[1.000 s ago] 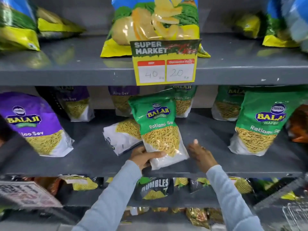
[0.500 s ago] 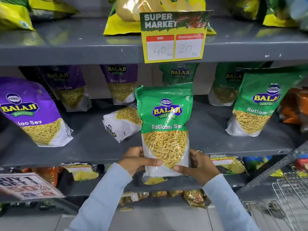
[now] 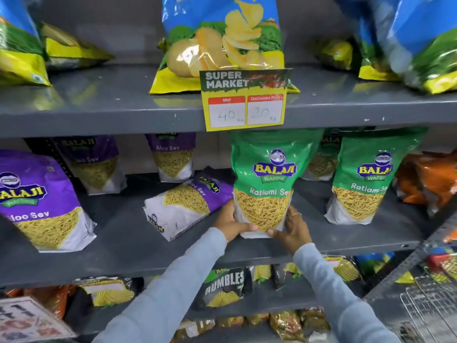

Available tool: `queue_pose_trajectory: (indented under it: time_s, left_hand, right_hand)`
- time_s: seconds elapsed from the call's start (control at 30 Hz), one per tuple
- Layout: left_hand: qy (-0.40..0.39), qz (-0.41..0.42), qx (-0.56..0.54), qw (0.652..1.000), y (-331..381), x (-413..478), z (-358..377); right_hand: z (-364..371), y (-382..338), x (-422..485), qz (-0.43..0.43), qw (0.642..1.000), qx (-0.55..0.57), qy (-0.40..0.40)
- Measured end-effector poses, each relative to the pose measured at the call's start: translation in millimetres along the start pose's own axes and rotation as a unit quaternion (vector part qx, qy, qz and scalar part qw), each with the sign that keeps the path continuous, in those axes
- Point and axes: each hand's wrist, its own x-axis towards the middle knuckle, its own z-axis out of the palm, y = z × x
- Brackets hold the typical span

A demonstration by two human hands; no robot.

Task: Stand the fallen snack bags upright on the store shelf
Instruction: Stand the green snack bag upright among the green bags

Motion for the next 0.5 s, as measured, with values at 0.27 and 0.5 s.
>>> queue_pose_trajectory:
  time_s: [0.27, 0.5]
  left_hand:
    - [-0.017, 0.015, -0.014, 1.000, -26, 37, 34]
    - [0.026, 0.063, 0.242, 0.968, -22, 25, 10]
  right_hand:
    - [-14, 36, 22, 0.004, 0.994, -0.077, 0.079]
    - [-8, 18, -5, 0.024, 0.980, -0.139, 0.141]
